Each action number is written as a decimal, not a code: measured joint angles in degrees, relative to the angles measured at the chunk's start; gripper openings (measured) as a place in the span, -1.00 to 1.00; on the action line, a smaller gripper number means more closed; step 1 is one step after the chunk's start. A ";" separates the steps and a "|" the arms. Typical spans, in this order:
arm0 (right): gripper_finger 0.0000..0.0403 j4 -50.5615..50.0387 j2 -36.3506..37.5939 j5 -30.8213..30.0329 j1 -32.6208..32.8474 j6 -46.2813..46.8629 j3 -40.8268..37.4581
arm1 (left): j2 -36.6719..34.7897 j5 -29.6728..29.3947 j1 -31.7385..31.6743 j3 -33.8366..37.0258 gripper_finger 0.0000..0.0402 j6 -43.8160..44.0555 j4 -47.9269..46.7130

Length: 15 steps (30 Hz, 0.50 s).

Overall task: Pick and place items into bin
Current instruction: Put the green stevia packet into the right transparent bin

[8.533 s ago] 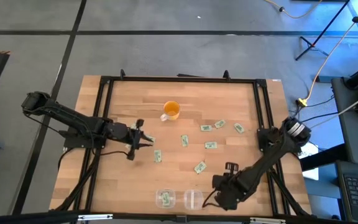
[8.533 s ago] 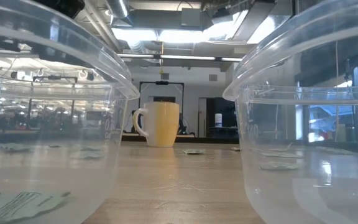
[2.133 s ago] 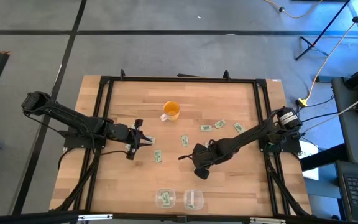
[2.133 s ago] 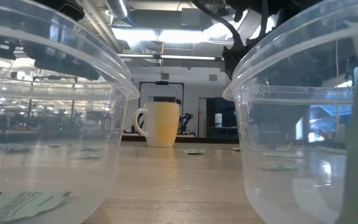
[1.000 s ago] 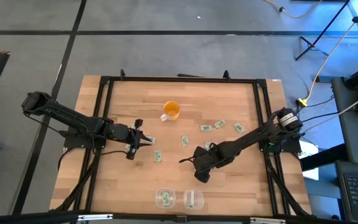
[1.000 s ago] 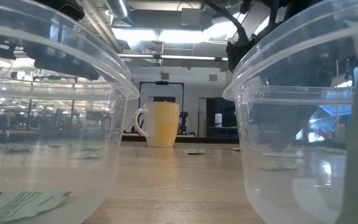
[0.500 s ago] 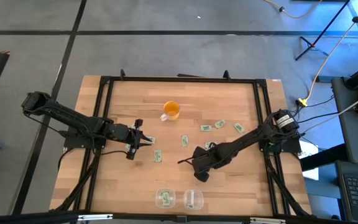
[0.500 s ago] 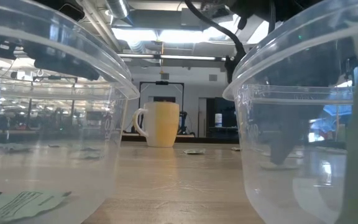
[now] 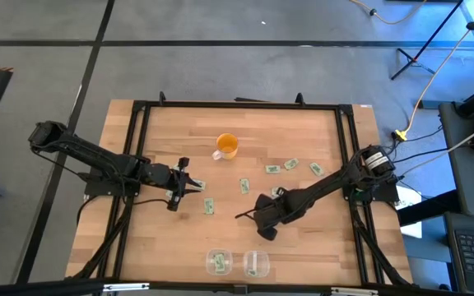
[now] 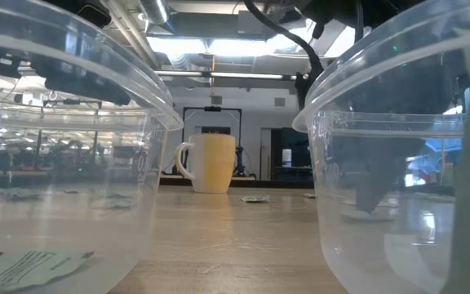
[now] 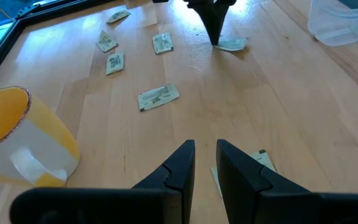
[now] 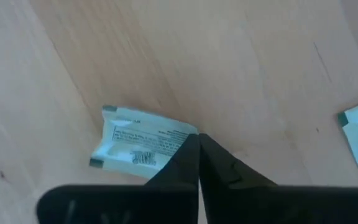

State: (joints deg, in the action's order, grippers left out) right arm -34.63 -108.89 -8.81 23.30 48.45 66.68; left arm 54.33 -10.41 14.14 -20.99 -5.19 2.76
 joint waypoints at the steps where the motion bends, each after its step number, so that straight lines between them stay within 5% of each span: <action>1: -0.99 -1.15 0.32 -0.72 0.25 -0.81 1.09 | 0.00 -0.01 0.00 0.00 -0.70 0.00 0.00; 15: -0.99 -10.08 2.37 -5.07 7.15 -6.77 20.34 | 0.00 0.00 0.01 0.00 -0.70 -0.02 0.00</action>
State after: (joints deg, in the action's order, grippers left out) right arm -44.71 -106.52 -13.88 30.45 41.67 87.02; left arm 54.33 -10.41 14.15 -20.99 -5.21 2.76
